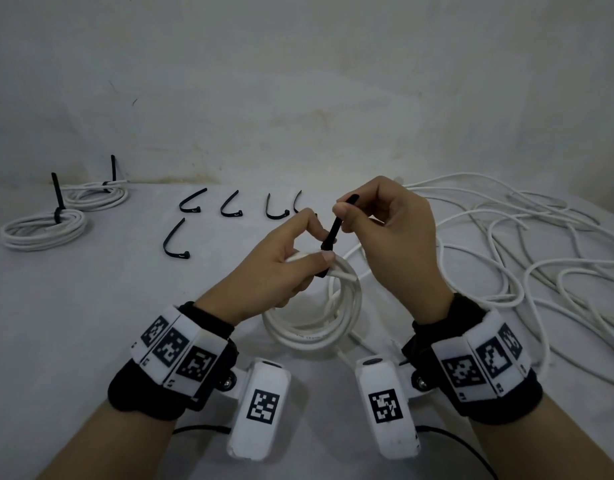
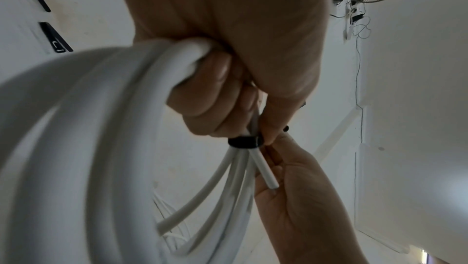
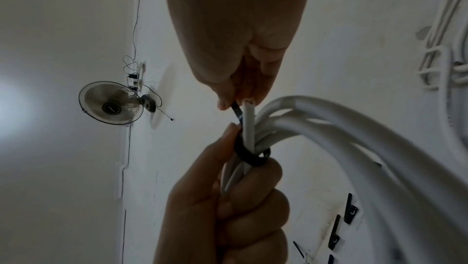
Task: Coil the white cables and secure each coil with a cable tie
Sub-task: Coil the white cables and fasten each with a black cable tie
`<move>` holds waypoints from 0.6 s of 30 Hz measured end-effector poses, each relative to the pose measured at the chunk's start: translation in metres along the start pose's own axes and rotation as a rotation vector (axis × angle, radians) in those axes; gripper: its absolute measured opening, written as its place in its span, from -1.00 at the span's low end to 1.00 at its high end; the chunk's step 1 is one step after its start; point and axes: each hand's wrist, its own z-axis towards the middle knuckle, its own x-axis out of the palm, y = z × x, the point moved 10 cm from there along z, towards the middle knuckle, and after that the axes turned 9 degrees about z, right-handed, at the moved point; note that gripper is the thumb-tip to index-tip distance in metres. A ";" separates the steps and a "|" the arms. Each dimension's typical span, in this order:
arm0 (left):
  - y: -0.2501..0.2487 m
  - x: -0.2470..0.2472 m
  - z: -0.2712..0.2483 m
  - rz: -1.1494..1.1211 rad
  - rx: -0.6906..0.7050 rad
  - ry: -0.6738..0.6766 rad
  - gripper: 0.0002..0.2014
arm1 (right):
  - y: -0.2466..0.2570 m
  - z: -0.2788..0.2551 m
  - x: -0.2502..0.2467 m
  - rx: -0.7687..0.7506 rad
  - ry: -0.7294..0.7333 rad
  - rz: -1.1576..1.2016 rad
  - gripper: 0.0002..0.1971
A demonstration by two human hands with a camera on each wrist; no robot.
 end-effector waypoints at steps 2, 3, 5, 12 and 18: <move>0.001 0.002 0.000 -0.018 -0.005 0.014 -0.88 | 0.002 0.001 -0.004 -0.005 -0.020 0.009 -0.78; 0.001 0.004 0.001 -0.030 -0.009 0.022 -0.87 | 0.002 0.001 -0.005 -0.006 -0.026 0.012 -0.77; 0.002 0.007 0.001 -0.048 -0.015 0.040 -0.86 | 0.003 0.002 -0.008 -0.009 -0.033 0.000 -0.78; 0.008 0.001 0.004 -0.084 -0.016 -0.006 -0.84 | -0.005 0.003 -0.005 0.033 -0.032 0.099 -0.87; 0.029 -0.027 0.006 -0.351 -0.107 -0.218 -0.64 | -0.001 -0.005 0.026 -0.082 0.247 -0.163 -0.77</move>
